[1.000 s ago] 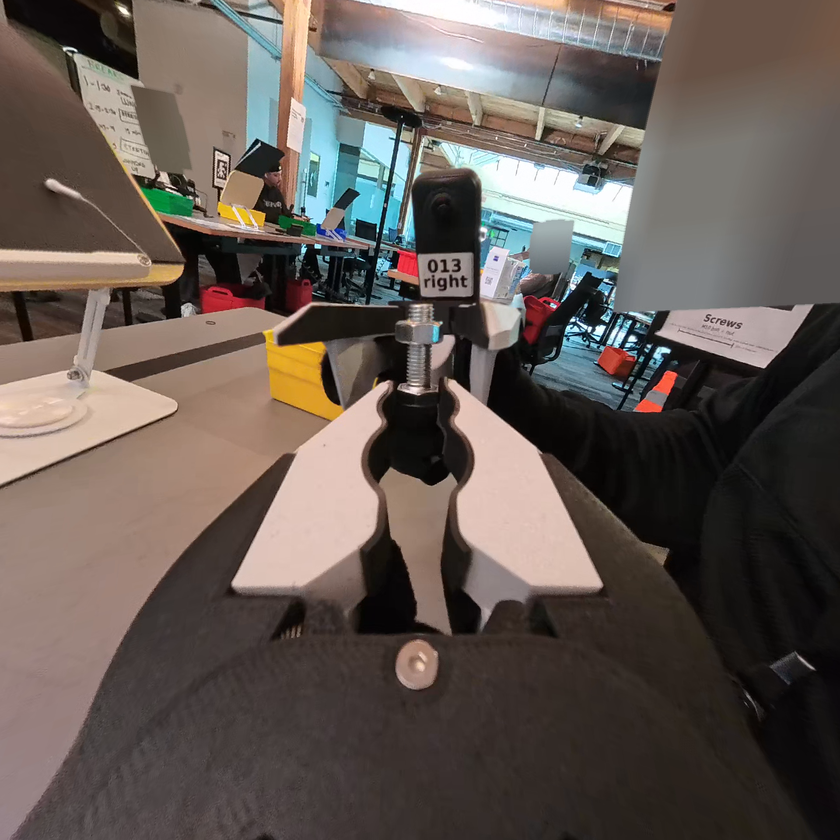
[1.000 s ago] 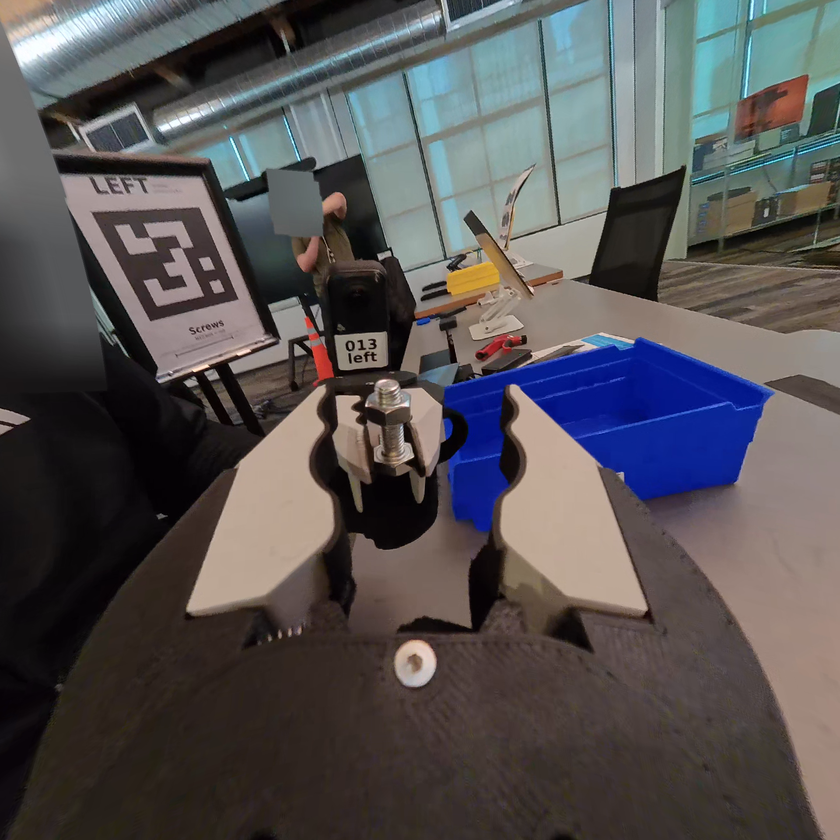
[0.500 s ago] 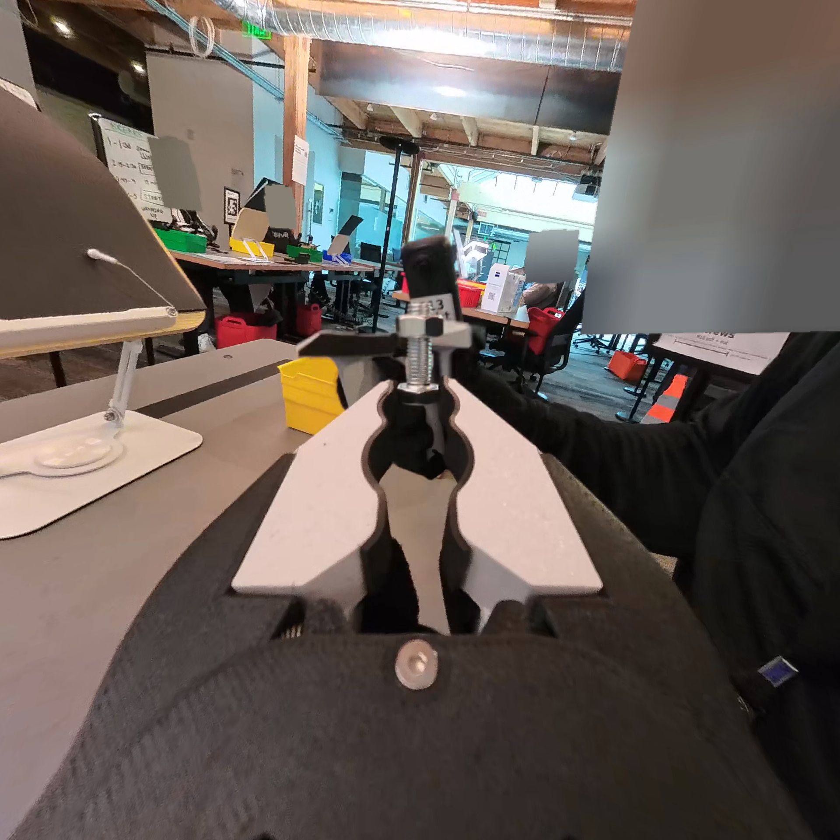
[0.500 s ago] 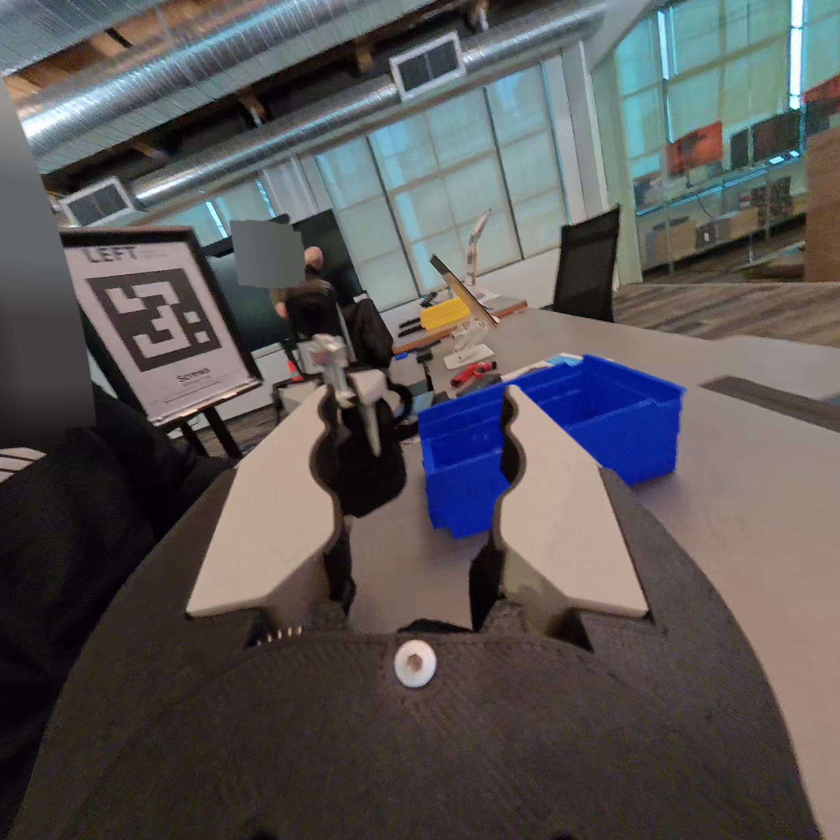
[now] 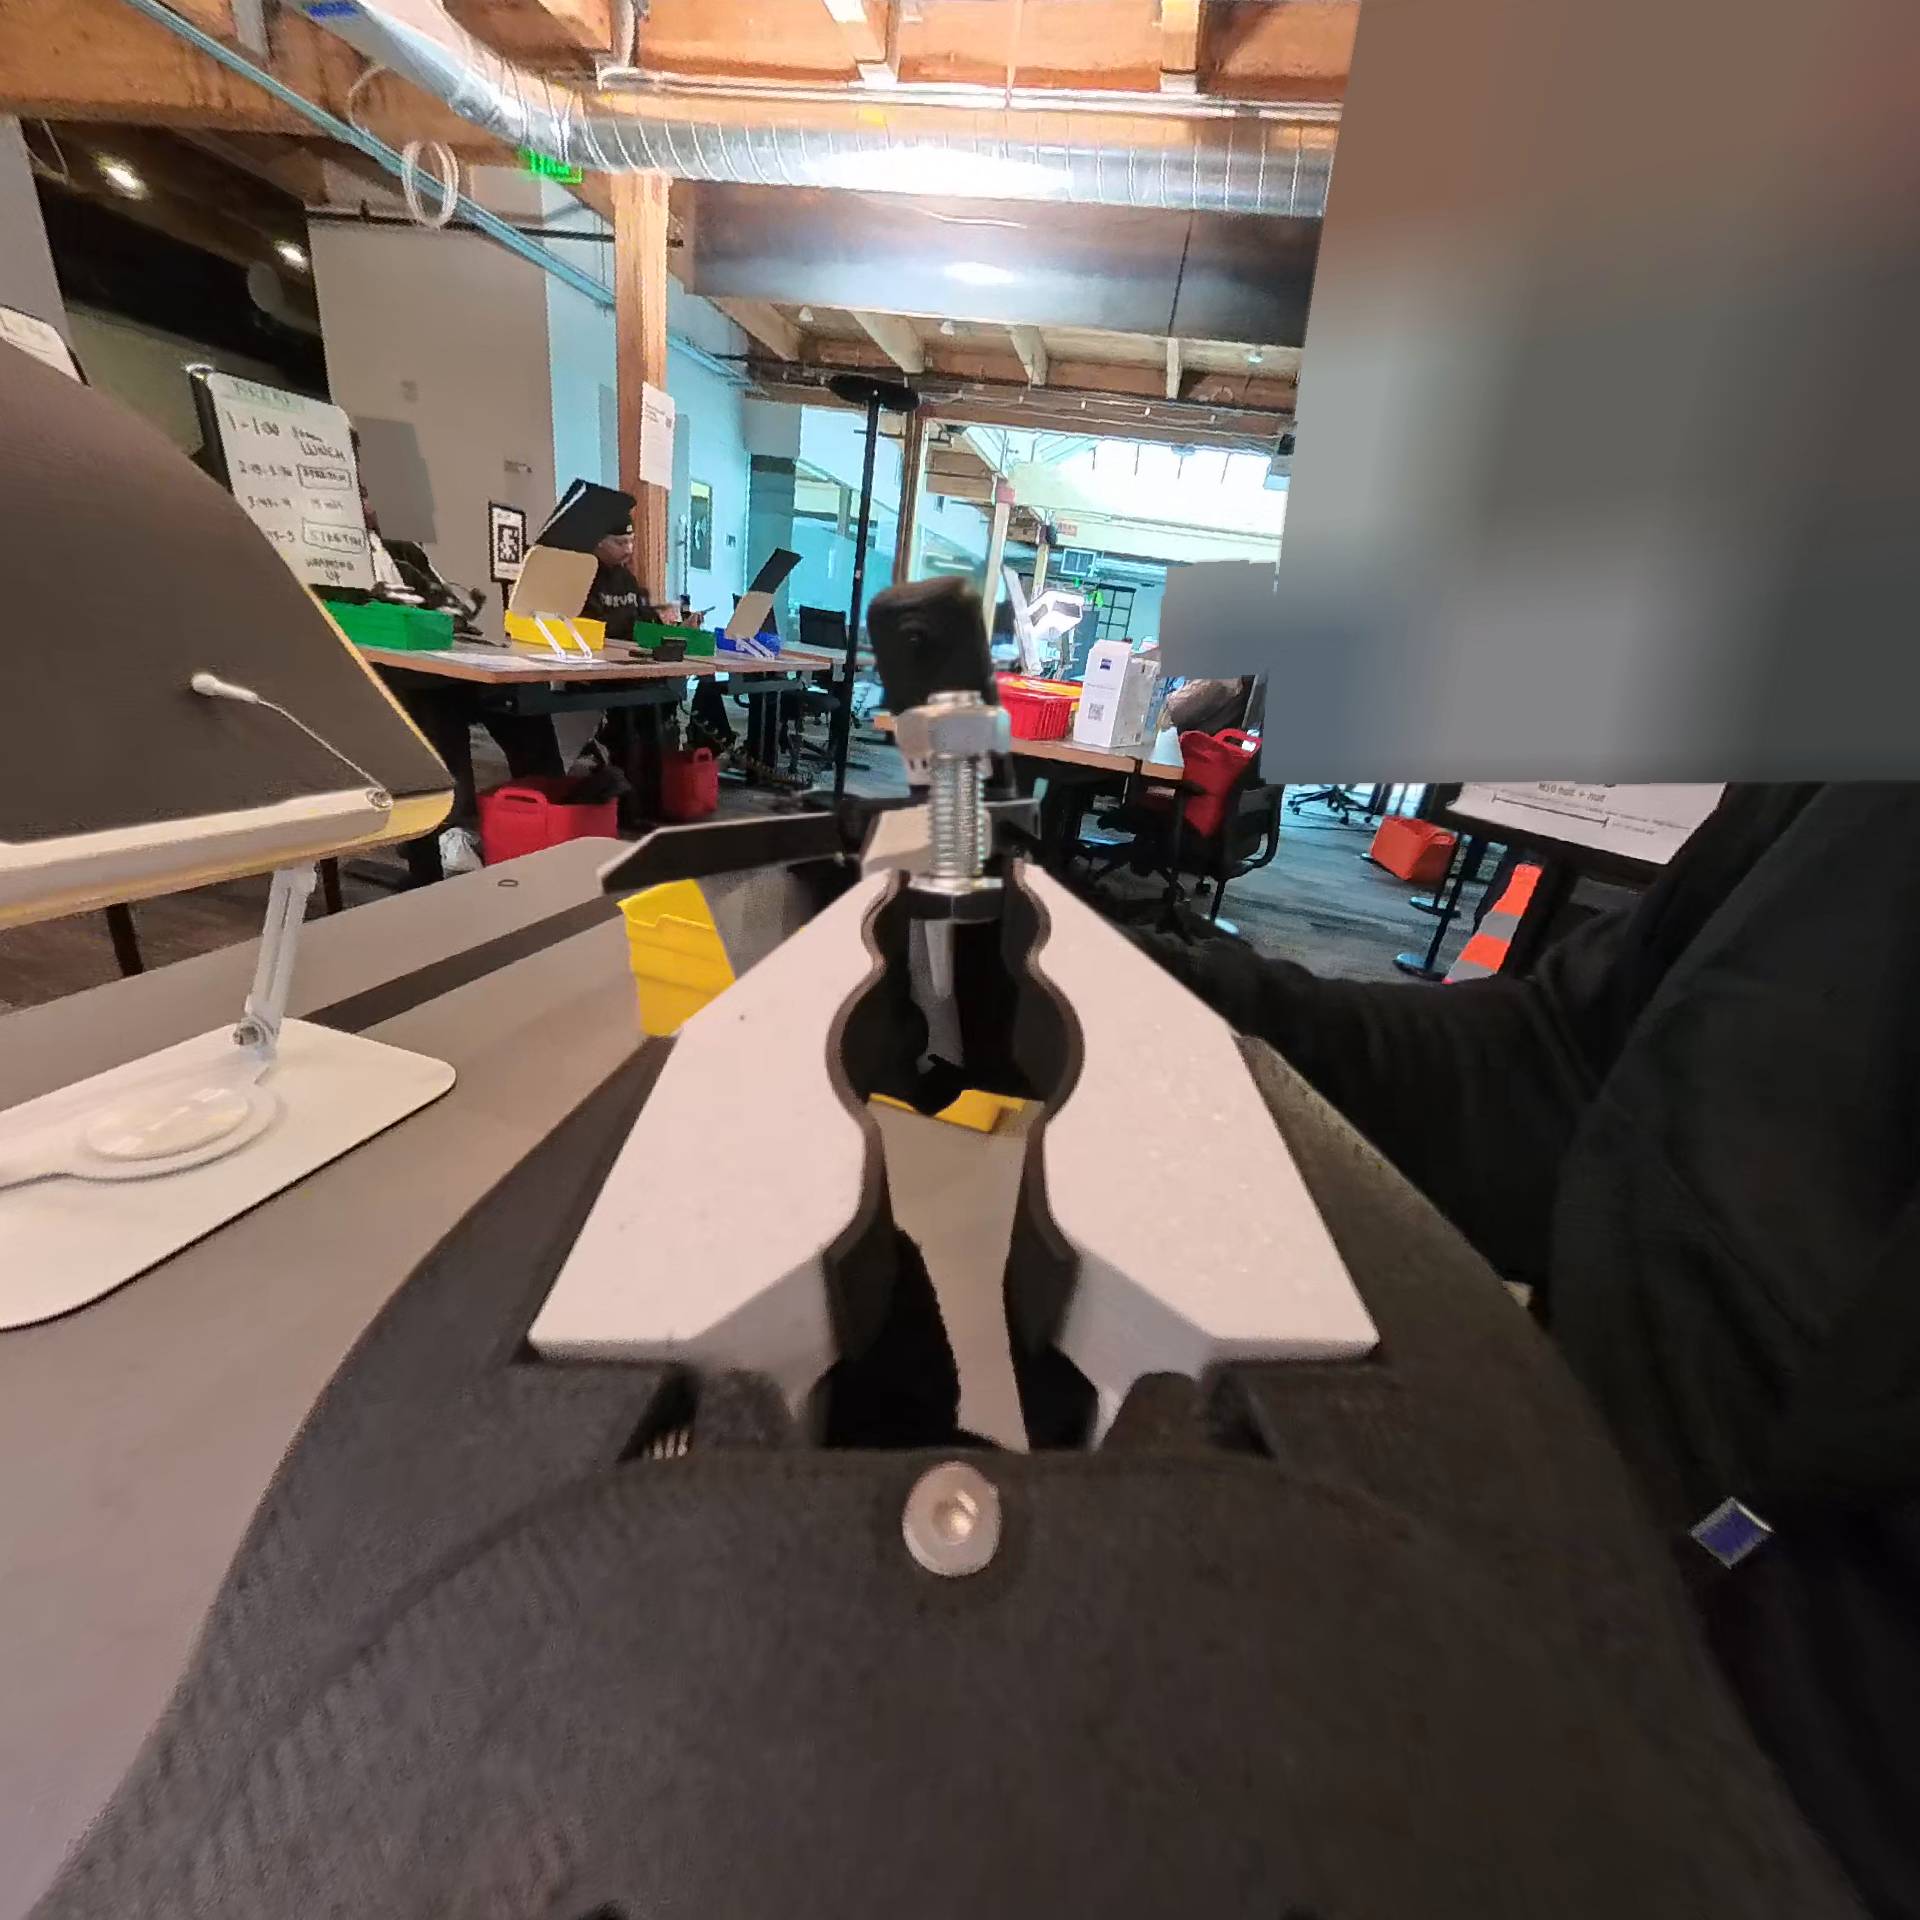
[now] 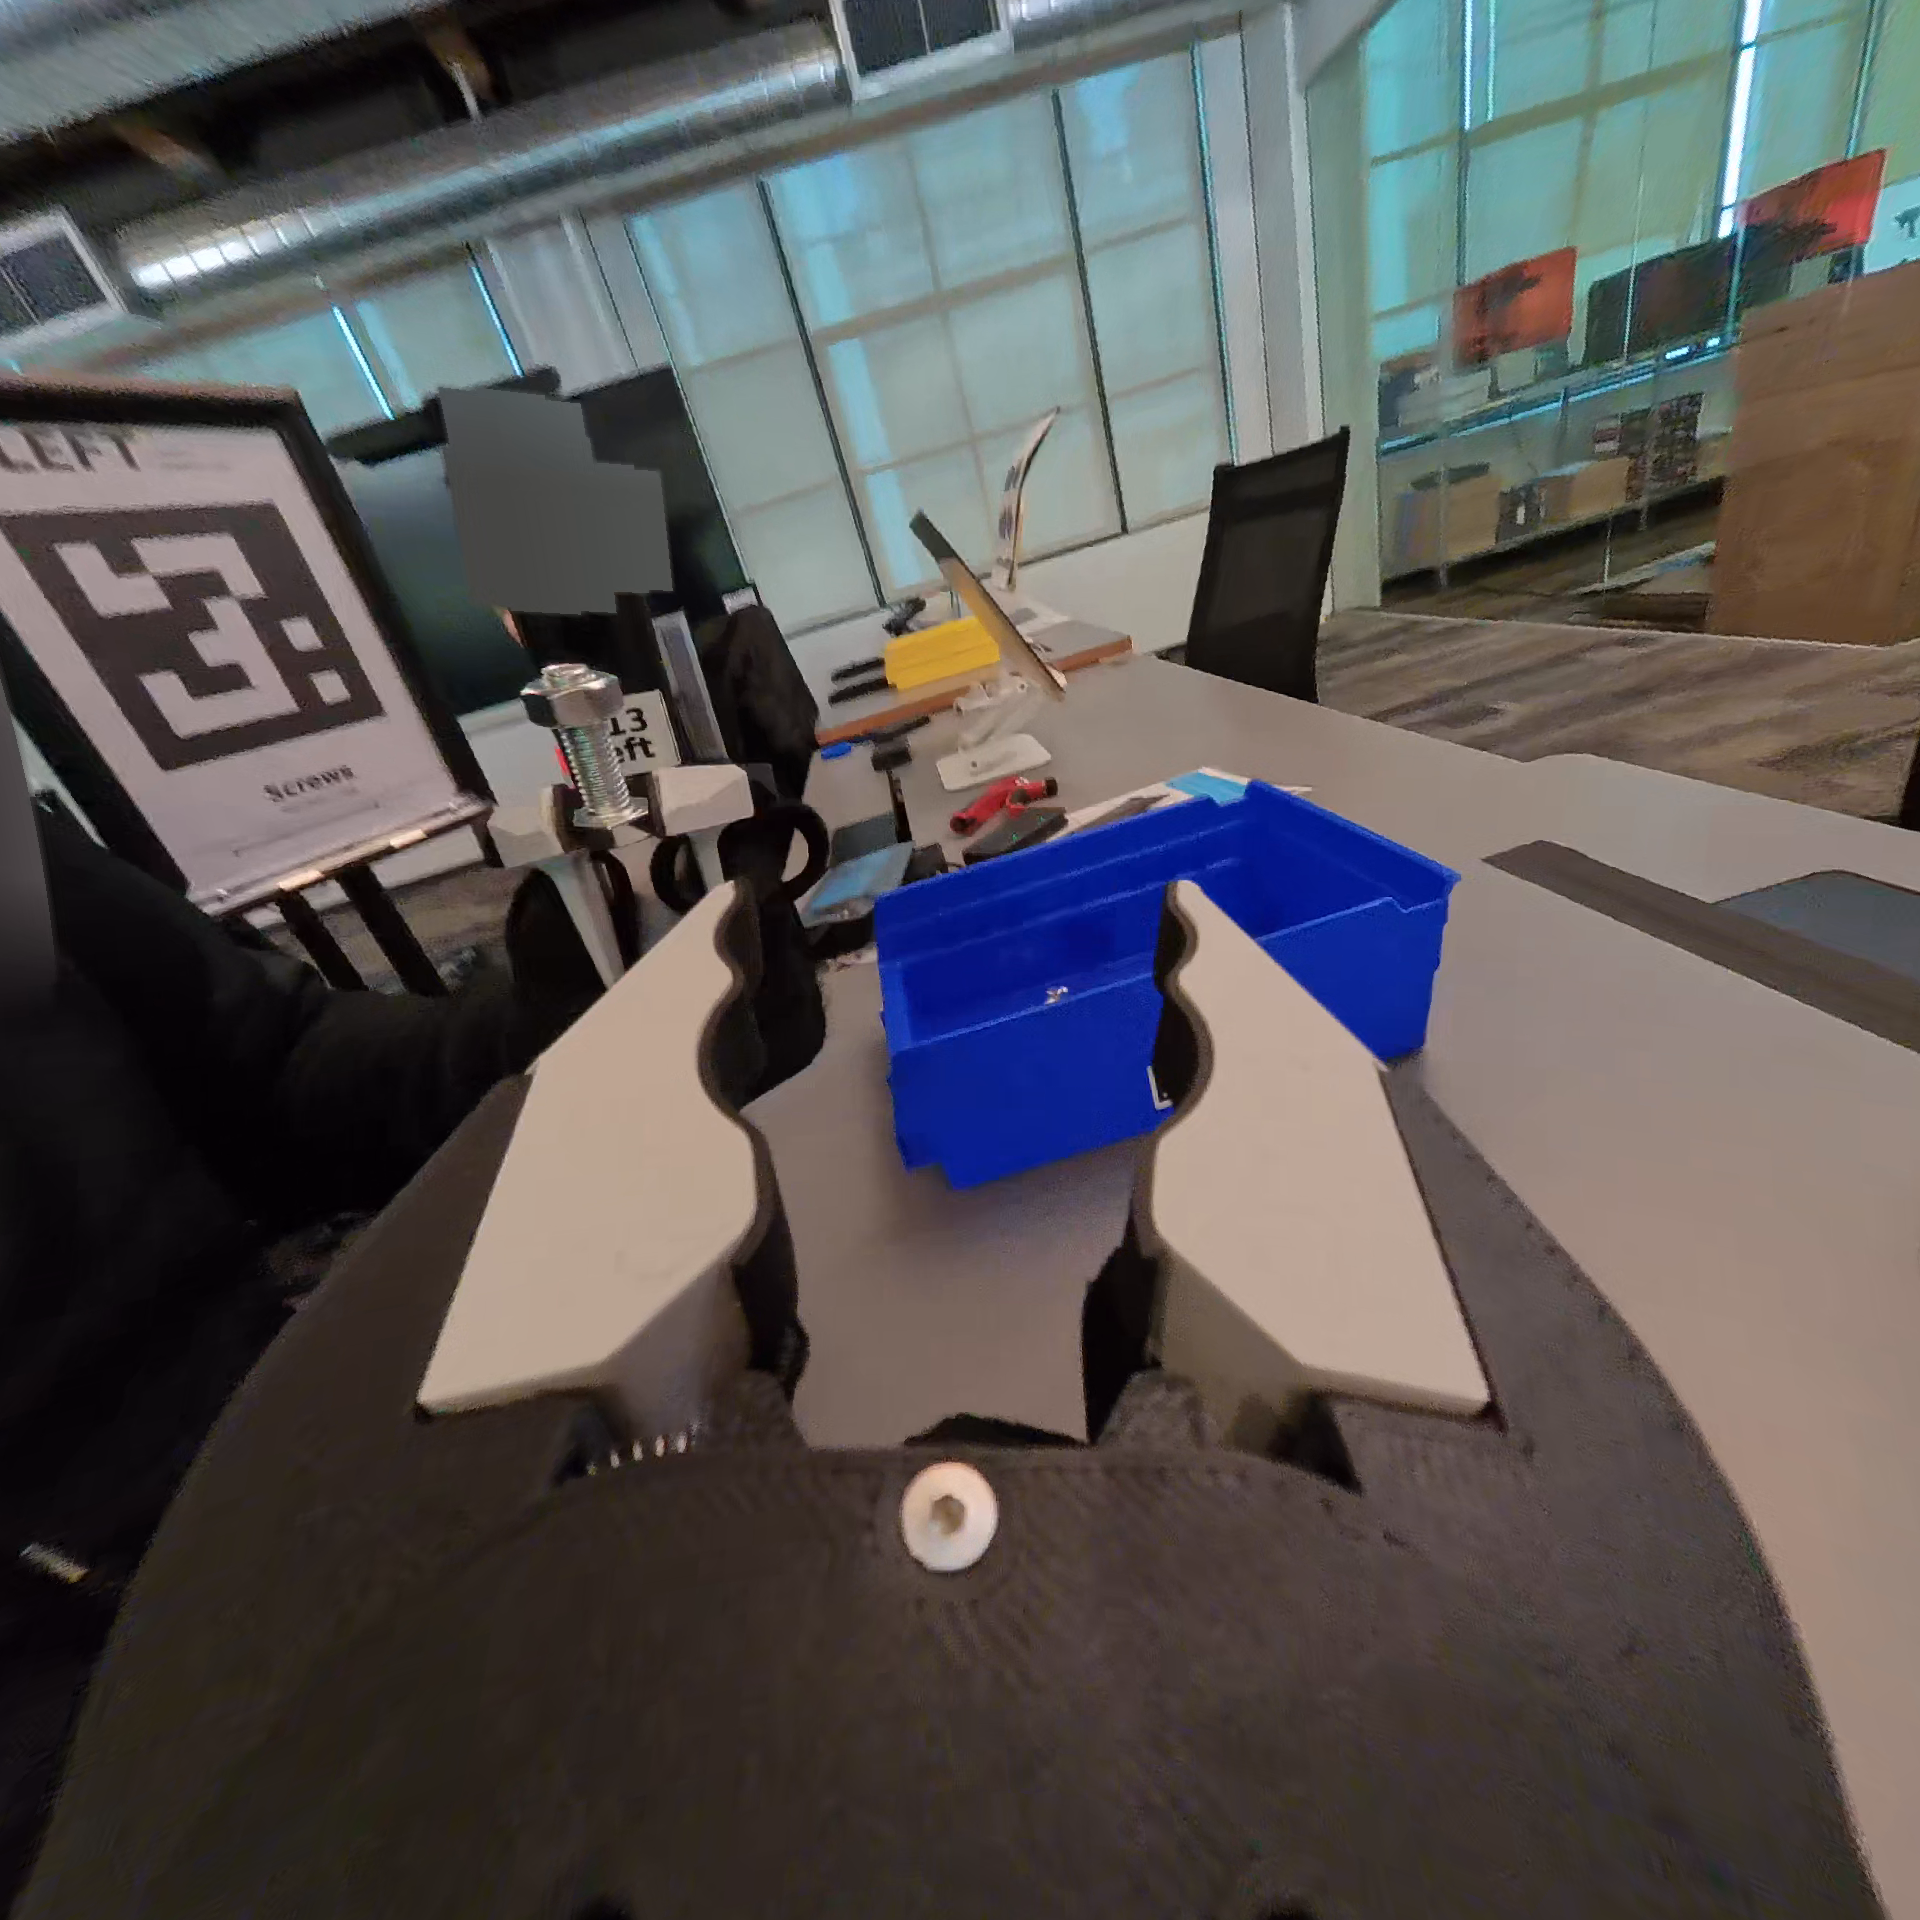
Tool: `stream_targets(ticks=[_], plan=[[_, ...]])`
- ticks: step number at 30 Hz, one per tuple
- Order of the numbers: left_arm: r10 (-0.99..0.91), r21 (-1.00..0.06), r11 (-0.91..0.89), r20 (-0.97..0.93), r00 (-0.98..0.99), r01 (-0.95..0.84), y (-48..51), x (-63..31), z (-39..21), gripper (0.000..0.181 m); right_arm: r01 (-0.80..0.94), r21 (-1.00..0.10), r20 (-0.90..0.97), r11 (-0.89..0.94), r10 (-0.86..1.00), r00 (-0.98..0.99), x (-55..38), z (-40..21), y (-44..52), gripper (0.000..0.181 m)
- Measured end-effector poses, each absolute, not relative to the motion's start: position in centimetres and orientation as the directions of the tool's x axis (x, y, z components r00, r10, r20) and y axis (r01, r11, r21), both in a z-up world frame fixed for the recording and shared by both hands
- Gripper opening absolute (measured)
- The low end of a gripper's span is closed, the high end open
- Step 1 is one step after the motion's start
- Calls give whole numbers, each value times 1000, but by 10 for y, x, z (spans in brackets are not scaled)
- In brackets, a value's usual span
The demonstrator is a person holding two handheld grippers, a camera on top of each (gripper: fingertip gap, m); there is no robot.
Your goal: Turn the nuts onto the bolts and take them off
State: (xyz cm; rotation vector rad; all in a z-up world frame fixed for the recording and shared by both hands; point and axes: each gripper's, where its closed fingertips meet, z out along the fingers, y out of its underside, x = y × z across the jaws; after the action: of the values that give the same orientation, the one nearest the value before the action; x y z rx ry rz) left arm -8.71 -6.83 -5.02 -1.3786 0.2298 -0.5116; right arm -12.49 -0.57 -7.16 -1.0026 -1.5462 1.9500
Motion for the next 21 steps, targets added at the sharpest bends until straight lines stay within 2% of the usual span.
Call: stream_targets(ticks=[2,4,8,11,13,15,18,21], plan=[[-479,-974,97,136,867,207,-67,-86,-51,15,69,-946,-283,-318,701,-655,-119,-66,-1,78],[-474,-976,83,141,869,203,-64,-85,-56,15,53,-946,-264,-320,665,-698,-115,-53,-18,91],[-492,-978,60,147,858,202,-60,-77,-65,15,53,-972,-189,-229,622,-760,-117,-40,-68,94],[-500,-978,62,143,854,200,-61,-74,-63,15,72,-964,-219,-254,618,-755,-123,-41,-69,90],[-490,-976,71,147,859,207,-63,-78,-59,15,86,-949,-269,-304,632,-727,-125,-46,-50,93],[-495,-969,96,152,855,228,-68,-84,-52,15,99,-946,-293,-308,683,-669,-127,-62,-22,62],[-487,-971,95,147,861,219,-68,-88,-54,15,131,-925,-358,-356,703,-615,-126,-85,8,75],[-491,-973,76,155,857,219,-65,-85,-61,15,91,-936,-308,-340,664,-682,-118,-66,-13,88]])
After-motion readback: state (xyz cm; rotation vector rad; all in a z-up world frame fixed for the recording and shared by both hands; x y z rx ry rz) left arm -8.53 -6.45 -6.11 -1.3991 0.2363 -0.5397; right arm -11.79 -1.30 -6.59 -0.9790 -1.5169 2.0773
